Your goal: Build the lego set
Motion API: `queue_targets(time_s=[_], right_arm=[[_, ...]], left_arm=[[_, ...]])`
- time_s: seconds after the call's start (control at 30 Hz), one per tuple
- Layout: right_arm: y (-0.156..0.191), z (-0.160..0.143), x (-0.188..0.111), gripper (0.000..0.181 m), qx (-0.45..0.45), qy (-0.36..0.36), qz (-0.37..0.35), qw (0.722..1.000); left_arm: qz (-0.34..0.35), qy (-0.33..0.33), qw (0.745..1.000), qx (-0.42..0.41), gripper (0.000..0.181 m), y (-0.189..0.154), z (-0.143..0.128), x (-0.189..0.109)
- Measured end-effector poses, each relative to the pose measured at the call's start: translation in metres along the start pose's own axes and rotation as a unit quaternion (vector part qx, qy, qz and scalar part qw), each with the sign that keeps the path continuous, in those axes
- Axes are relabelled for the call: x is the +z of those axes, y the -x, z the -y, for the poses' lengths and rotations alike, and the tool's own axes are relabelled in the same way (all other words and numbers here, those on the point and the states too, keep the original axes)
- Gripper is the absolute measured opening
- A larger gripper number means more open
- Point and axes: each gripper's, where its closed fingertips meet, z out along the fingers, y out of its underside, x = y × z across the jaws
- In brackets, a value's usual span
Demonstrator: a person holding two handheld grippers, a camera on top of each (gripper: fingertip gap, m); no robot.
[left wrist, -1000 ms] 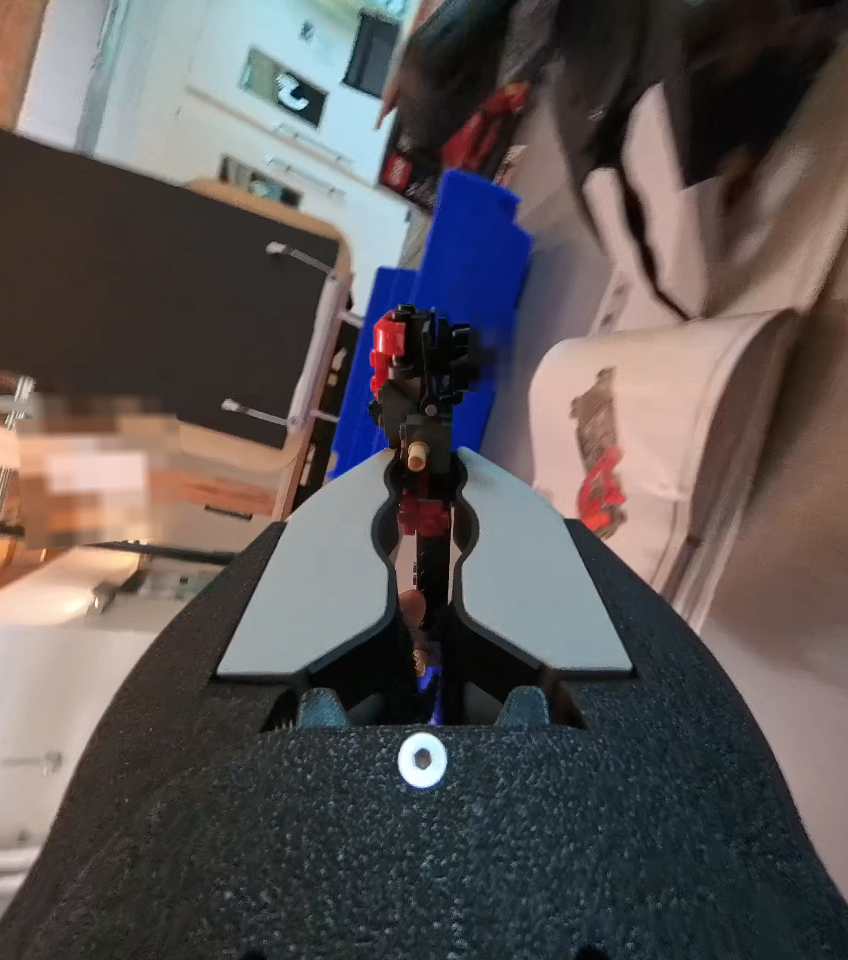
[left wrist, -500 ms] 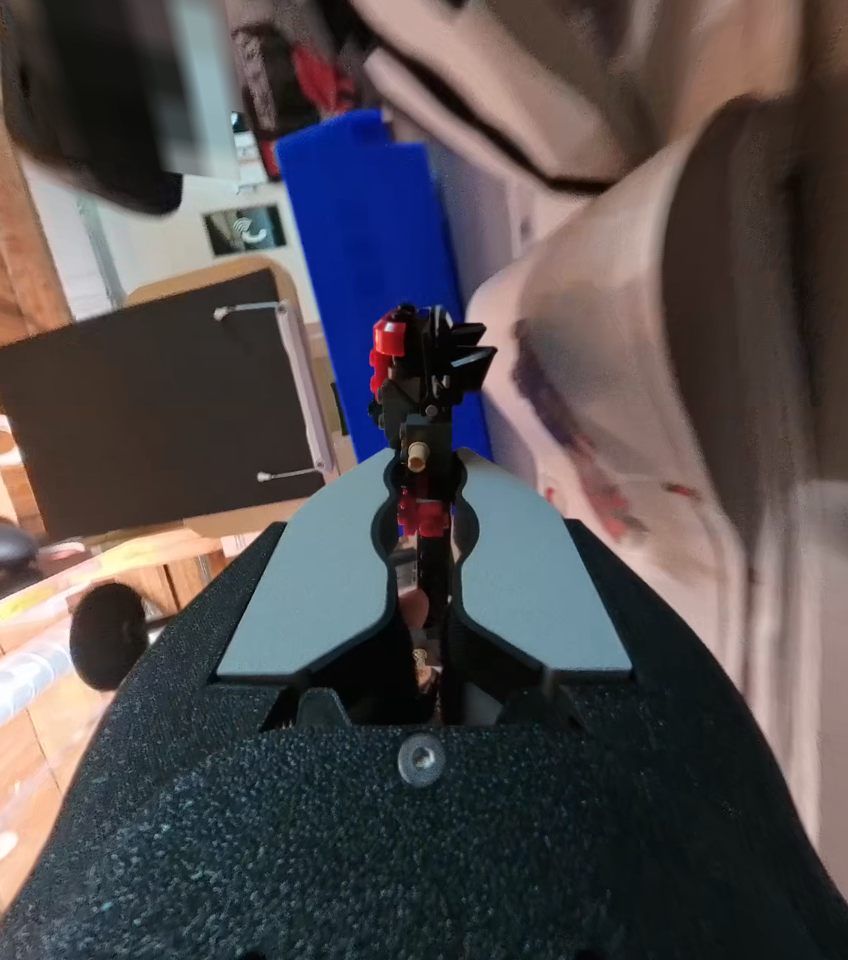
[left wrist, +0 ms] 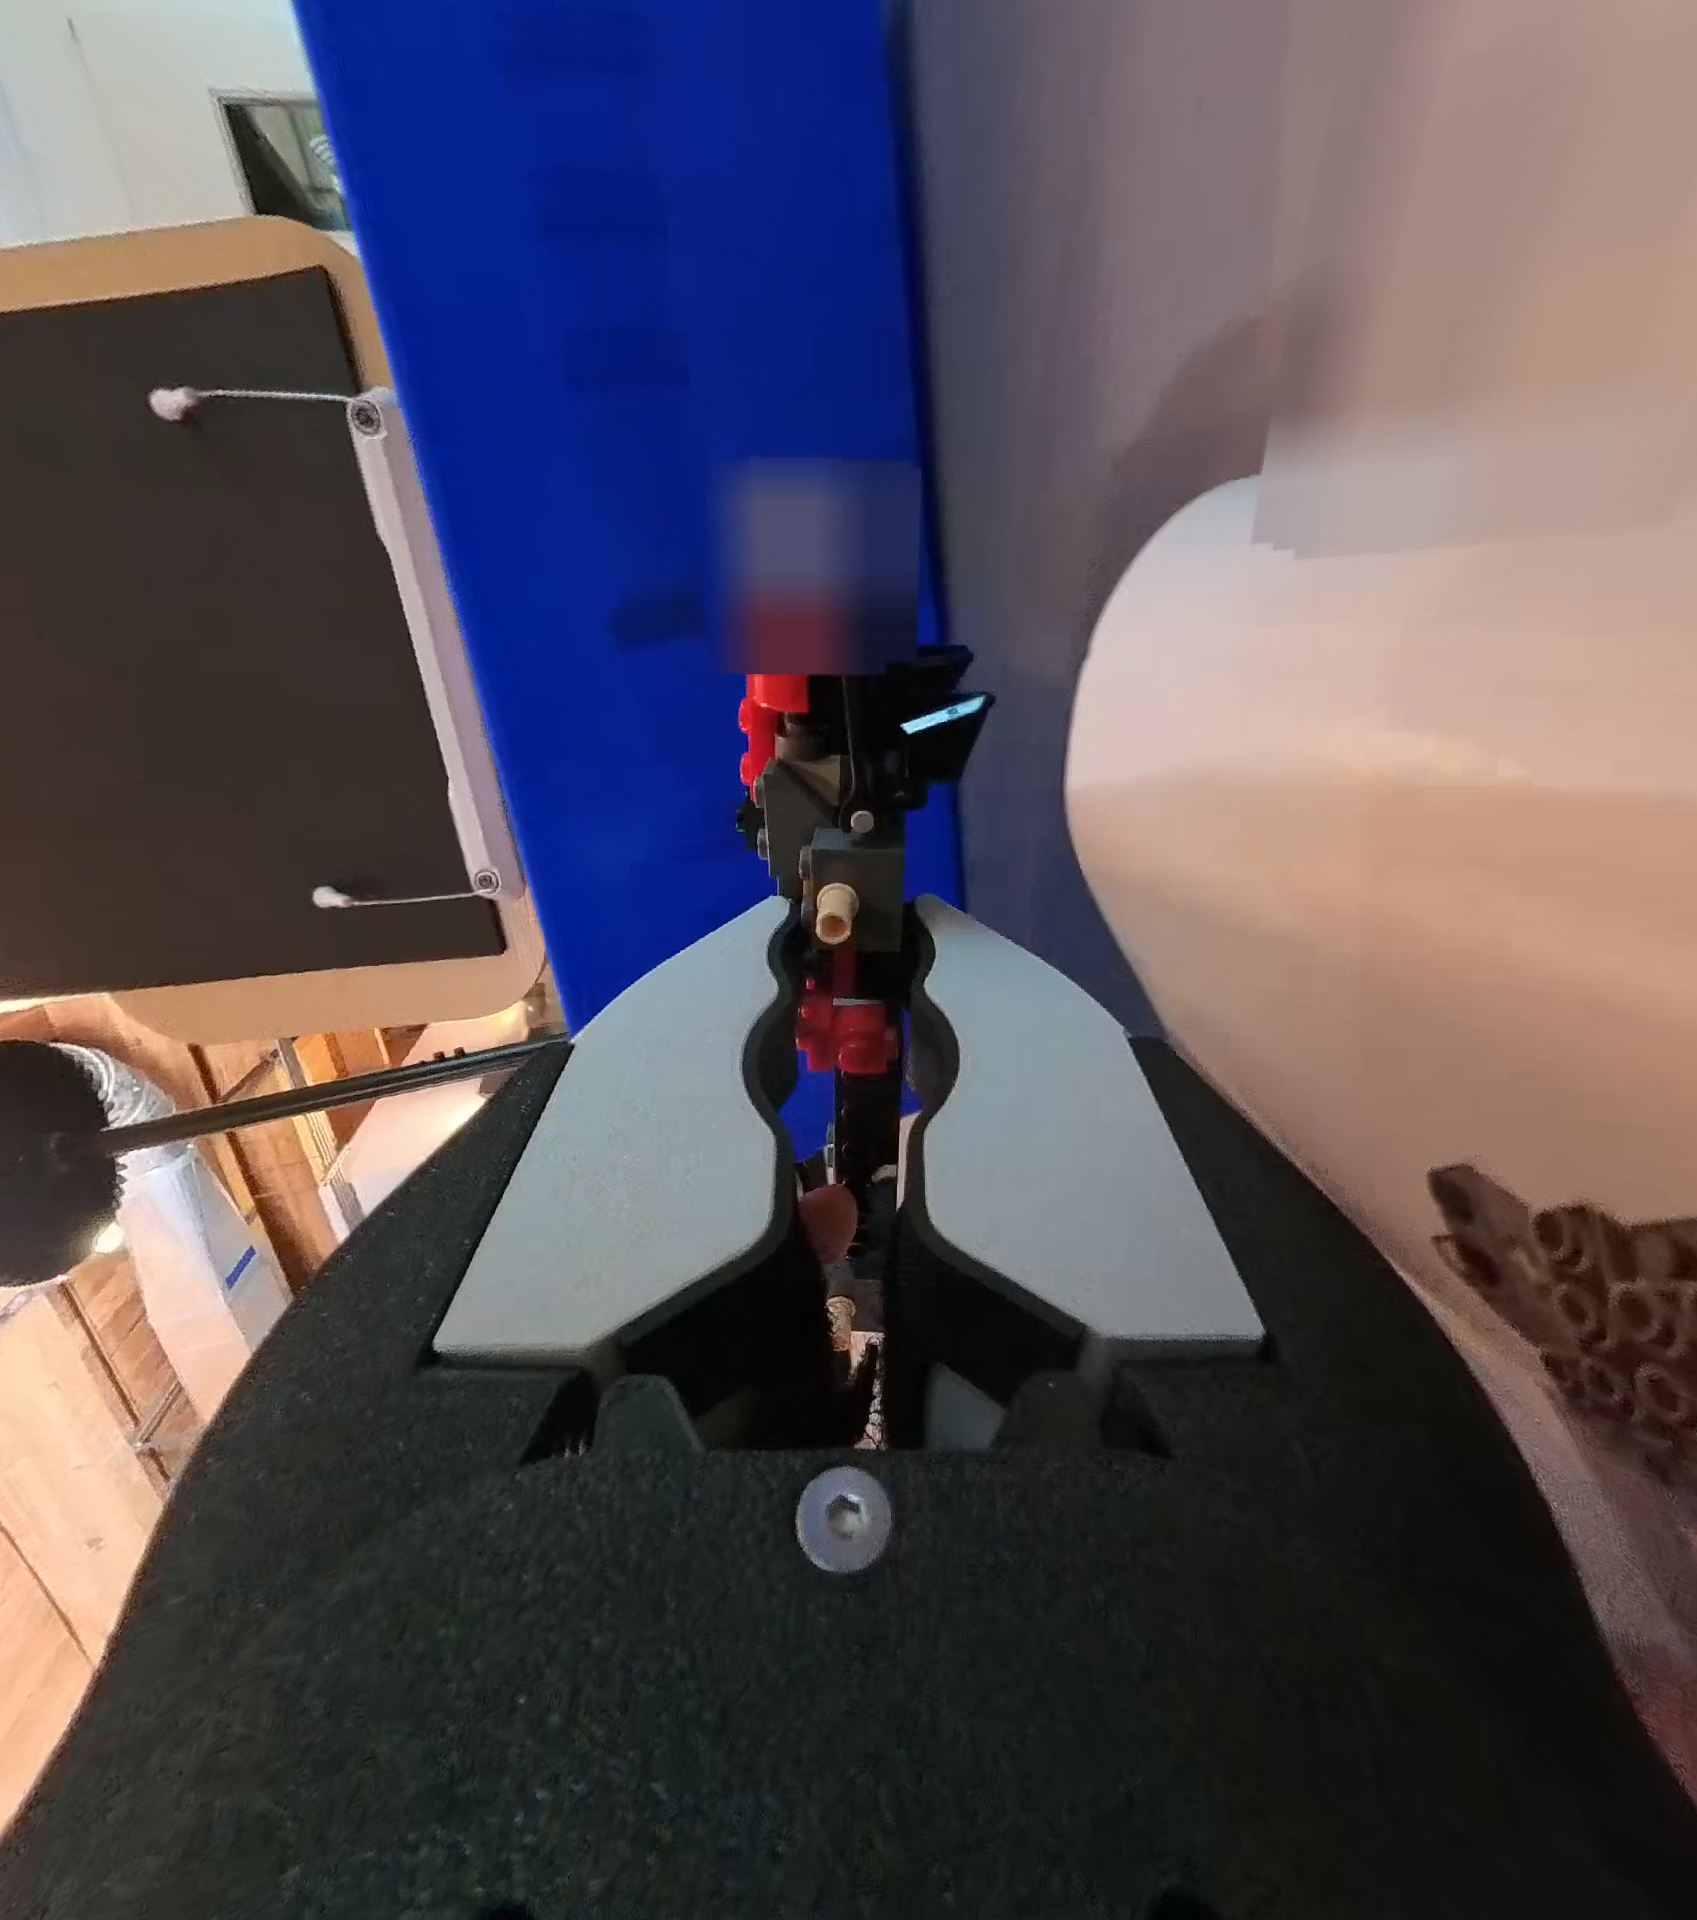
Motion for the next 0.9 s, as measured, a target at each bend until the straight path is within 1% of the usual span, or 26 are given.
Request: queue_targets(time_s=[0.27, 0.43, 0.5, 0.6, 0.7, 0.9], right_arm=[[0.0, 0.0, 0.0, 0.0, 0.0, 0.0, 0.0, 1.0], [0.0, 0.0, 0.0, 0.0, 0.002, 0.0, 0.002, 1.0], [0.0, 0.0, 0.0, 0.0, 0.004, 0.0, 0.004, 1.0], [0.0, 0.0, 0.0, 0.0, 0.005, 0.0, 0.005, 1.0], [0.0, 0.0, 0.0, 0.0, 0.008, 0.001, 0.007, 1.0], [0.0, 0.0, 0.0, 0.0, 0.013, 0.001, 0.012, 1.0]], left_arm=[[0.007, 0.012, 0.999, 0.034, 0.021, -0.011, 0.001, 0.005], [0.002, 0.01, 0.999, 0.037, 0.023, -0.015, 0.0, 0.004], [-0.009, 0.007, 0.999, 0.041, 0.027, -0.018, 0.0, 0.004], [-0.018, 0.006, 0.999, 0.041, 0.025, -0.021, 0.0, 0.003], [-0.028, 0.005, 0.999, 0.04, 0.029, -0.021, 0.0, 0.002], [-0.094, -0.014, 0.995, -0.016, 0.033, -0.027, -0.003, -0.004]])
